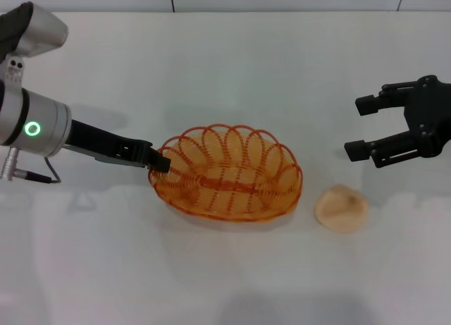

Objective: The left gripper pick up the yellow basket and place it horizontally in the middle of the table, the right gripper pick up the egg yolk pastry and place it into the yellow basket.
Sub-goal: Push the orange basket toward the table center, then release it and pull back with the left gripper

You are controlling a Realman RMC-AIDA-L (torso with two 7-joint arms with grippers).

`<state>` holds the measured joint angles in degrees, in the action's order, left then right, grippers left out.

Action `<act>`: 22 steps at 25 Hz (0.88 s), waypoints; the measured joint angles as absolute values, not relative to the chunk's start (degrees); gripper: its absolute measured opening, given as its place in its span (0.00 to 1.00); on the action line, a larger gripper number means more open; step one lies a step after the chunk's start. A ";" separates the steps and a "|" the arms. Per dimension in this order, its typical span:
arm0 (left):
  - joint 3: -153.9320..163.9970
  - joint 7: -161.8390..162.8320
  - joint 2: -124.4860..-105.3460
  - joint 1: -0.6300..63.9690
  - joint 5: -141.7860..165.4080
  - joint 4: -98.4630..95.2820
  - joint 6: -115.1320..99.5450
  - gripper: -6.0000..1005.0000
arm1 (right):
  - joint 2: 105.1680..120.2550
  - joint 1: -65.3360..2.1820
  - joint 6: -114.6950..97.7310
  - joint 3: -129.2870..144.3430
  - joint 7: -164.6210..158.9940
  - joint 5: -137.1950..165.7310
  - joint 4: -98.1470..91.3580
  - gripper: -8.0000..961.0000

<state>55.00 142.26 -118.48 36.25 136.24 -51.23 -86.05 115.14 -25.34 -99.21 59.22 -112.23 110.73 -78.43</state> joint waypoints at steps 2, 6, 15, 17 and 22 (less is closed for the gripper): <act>54.97 142.64 -118.45 36.64 136.77 -51.43 -86.26 0.08 | 115.14 -25.41 -99.22 59.25 -112.24 110.71 -78.43 0.91; 54.94 143.33 -118.45 37.25 137.59 -51.45 -86.52 0.08 | 115.14 -25.50 -99.23 59.25 -112.24 110.66 -78.42 0.91; 54.92 144.04 -118.46 37.54 138.50 -51.50 -86.44 0.08 | 115.13 -25.53 -99.23 59.24 -112.23 110.64 -78.45 0.91; 54.93 144.05 -118.46 37.59 138.51 -51.50 -86.52 0.08 | 115.11 -25.62 -99.23 59.24 -112.24 110.64 -78.42 0.91; 54.93 143.94 -118.46 37.62 138.28 -51.50 -86.64 0.08 | 115.06 -25.75 -99.23 59.14 -112.23 110.65 -78.26 0.91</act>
<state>54.93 143.94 -118.46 37.62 138.28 -51.50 -86.64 115.06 -25.75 -99.23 59.14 -112.23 110.65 -78.26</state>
